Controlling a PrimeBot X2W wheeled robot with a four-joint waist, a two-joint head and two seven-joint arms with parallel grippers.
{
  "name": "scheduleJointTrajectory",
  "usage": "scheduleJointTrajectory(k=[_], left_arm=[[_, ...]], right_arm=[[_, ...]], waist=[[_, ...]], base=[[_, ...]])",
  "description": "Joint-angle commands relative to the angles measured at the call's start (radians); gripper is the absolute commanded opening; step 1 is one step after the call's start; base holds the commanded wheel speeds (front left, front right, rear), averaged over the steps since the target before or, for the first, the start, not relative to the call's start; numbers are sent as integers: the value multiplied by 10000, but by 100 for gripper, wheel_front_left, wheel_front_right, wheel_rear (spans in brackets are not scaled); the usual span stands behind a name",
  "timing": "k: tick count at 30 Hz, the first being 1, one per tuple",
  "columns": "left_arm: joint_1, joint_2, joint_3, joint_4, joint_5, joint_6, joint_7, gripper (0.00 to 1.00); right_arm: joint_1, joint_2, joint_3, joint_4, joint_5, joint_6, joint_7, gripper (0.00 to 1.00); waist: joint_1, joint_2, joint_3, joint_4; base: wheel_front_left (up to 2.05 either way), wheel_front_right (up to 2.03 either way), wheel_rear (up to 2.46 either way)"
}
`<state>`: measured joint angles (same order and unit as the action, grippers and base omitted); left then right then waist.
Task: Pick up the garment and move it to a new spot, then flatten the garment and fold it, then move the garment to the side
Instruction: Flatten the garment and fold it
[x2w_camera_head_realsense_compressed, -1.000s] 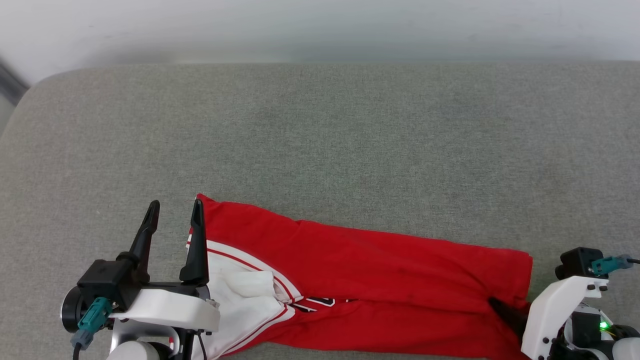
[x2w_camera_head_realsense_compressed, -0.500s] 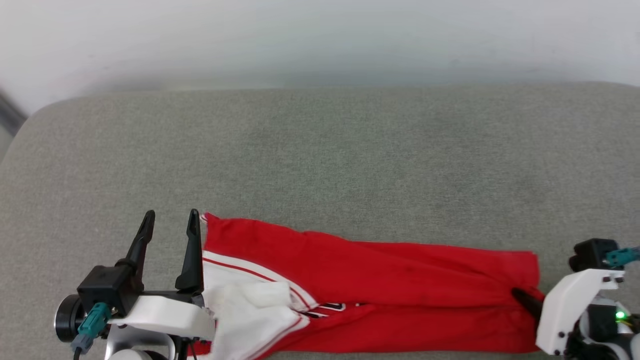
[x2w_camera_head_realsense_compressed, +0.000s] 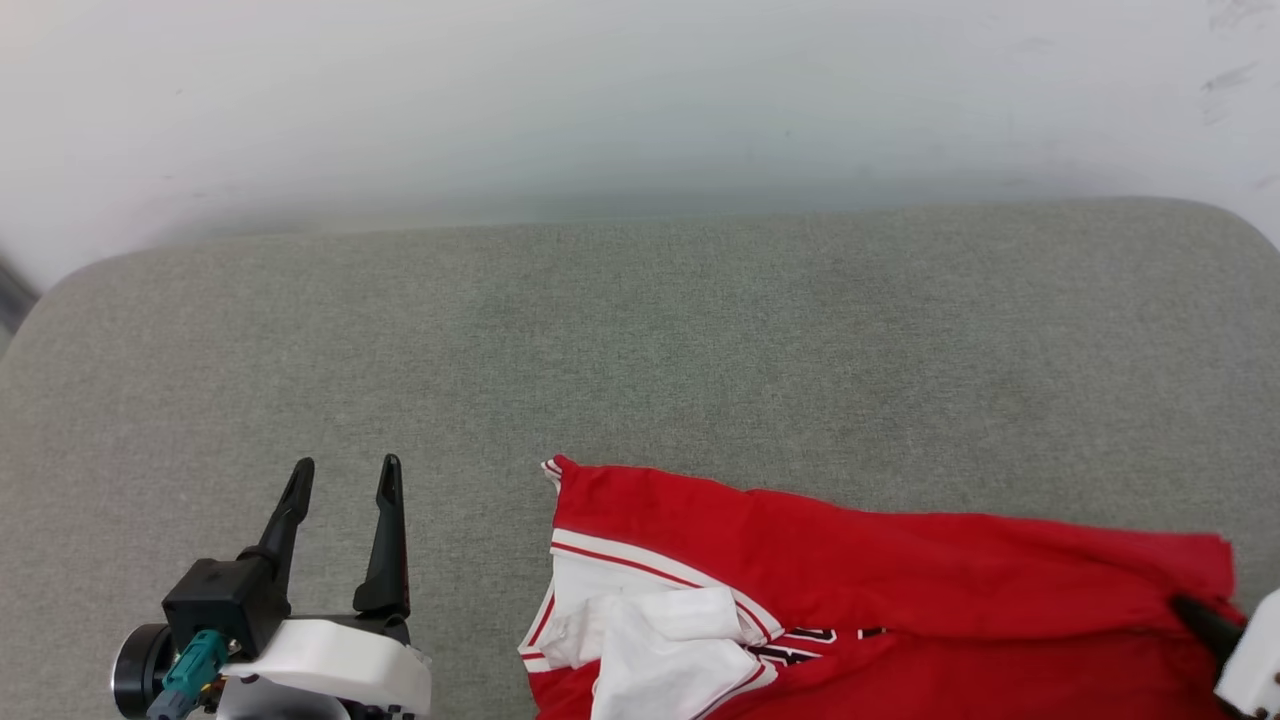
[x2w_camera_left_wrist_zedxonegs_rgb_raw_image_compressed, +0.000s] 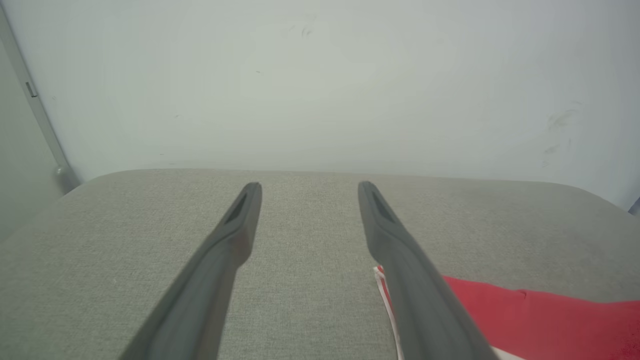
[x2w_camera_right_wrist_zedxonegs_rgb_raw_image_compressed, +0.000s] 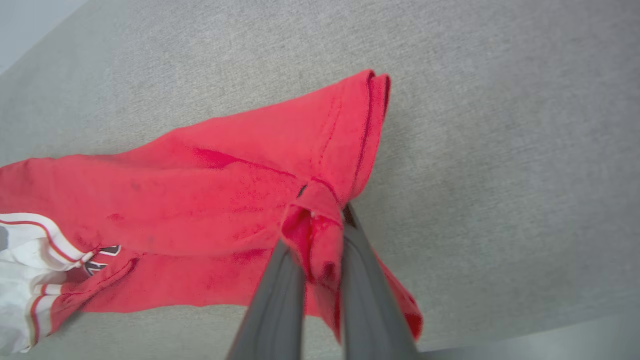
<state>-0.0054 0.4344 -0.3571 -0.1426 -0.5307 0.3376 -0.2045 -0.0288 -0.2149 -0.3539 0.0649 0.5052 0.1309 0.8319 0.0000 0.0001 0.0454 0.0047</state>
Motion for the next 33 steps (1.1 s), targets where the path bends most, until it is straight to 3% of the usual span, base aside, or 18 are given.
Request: scheduleJointTrajectory(k=[1,5,6,9,15,25,33], left_arm=[[67,48,-24,-46,6,44,36,100],[18,42,-95,-70,17,40,87,100],[-16,38,-138,-73,20,11,131,100],[-73,25,-185,-62,-11,-13,162,100],[-293,-9,-298,-72,1,-97,223,100],[-886,-302,-500,80,15,-273,77,100],[-1274,-534,-556,362,-34,-465,-129,100]], right_arm=[[-79,210,-23,-62,213,-5,133,0],[-271,1171,-246,-106,2055,-5,1494,0],[-274,1433,-334,-138,3078,-5,2301,0],[-409,1645,-344,24,4634,-5,3221,0],[-751,1648,946,960,7541,-3,3263,0],[-1790,1651,4025,1810,8994,-3,1672,0],[-2692,1646,5463,2752,8382,-3,409,0]], waist=[[0,-1,-22,6],[0,-1,-97,69],[0,-1,-121,151],[0,-1,-114,308],[0,-1,43,747],[0,-1,701,1663],[0,-1,1404,1963]], base=[[0,0,0],[0,0,0],[0,0,0],[0,0,0],[0,0,0],[0,0,0],[0,0,0]])
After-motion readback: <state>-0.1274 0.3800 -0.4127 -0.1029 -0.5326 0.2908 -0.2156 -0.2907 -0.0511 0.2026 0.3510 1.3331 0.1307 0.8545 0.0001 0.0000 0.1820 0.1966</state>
